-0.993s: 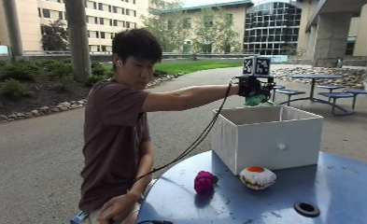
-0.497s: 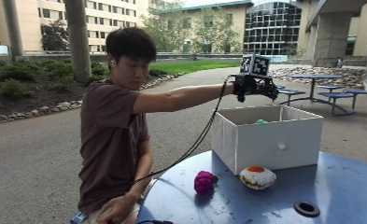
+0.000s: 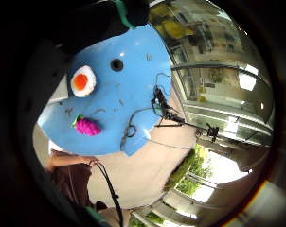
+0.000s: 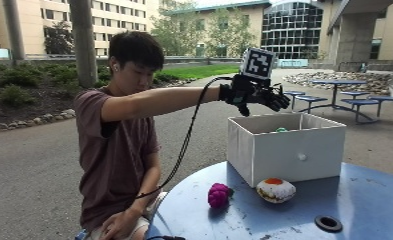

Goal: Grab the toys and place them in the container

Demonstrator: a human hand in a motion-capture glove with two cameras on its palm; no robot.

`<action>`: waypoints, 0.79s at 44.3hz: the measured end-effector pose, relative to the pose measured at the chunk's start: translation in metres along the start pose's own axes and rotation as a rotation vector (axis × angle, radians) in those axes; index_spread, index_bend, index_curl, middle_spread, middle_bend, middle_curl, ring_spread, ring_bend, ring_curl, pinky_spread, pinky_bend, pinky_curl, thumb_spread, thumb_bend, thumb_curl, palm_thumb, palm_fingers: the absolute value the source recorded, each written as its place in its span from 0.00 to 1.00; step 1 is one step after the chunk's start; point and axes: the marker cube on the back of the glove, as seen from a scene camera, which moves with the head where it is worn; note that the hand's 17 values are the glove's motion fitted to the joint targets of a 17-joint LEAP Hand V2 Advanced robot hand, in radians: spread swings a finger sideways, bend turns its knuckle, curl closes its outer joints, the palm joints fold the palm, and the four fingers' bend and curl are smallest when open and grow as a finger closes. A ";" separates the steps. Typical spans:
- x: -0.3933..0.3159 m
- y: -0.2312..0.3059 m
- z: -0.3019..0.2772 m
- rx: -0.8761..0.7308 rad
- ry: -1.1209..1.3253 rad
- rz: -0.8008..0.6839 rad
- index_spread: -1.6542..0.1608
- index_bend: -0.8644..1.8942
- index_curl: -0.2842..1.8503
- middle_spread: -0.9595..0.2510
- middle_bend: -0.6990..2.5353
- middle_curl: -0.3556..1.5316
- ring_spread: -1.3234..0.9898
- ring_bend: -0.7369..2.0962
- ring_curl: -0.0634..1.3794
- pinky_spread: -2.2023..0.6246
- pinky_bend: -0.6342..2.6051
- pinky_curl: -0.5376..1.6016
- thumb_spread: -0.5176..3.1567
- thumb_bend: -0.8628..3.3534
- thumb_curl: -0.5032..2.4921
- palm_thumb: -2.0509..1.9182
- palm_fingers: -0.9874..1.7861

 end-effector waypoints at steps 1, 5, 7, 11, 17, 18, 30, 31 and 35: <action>0.008 0.005 0.003 -0.007 -0.006 0.013 0.83 0.32 0.23 0.81 0.25 0.38 0.57 0.40 0.28 0.80 0.51 0.42 0.49 0.20 0.28 0.54 0.24; 0.056 0.034 0.020 -0.032 -0.024 0.061 0.83 0.32 0.22 0.81 0.26 0.37 0.57 0.40 0.28 0.80 0.50 0.42 0.49 0.20 0.27 0.54 0.24; 0.073 0.046 0.028 -0.031 -0.038 0.076 0.83 0.32 0.22 0.81 0.26 0.37 0.57 0.40 0.28 0.80 0.50 0.42 0.49 0.20 0.27 0.54 0.25; 0.100 0.061 0.043 0.001 -0.025 0.136 0.83 0.32 0.21 0.81 0.26 0.36 0.57 0.40 0.28 0.80 0.50 0.41 0.49 0.20 0.27 0.53 0.25; 0.113 0.081 0.073 0.047 -0.062 0.170 0.82 0.32 0.20 0.80 0.26 0.35 0.56 0.43 0.30 0.79 0.51 0.42 0.49 0.20 0.27 0.54 0.31; 0.111 0.084 0.079 0.042 -0.069 0.154 0.82 0.33 0.19 0.80 0.26 0.35 0.56 0.44 0.30 0.79 0.51 0.42 0.49 0.20 0.27 0.54 0.31; 0.051 0.079 0.214 -0.055 -0.174 -0.010 0.82 0.34 0.19 0.78 0.27 0.36 0.54 0.46 0.31 0.78 0.52 0.42 0.50 0.20 0.27 0.53 0.31; 0.042 0.076 0.230 -0.074 -0.209 -0.008 0.81 0.34 0.19 0.78 0.27 0.36 0.54 0.46 0.31 0.78 0.52 0.42 0.50 0.20 0.27 0.53 0.31; 0.009 0.069 0.294 -0.151 -0.297 -0.015 0.82 0.34 0.19 0.77 0.28 0.36 0.54 0.47 0.32 0.78 0.52 0.42 0.50 0.20 0.27 0.54 0.32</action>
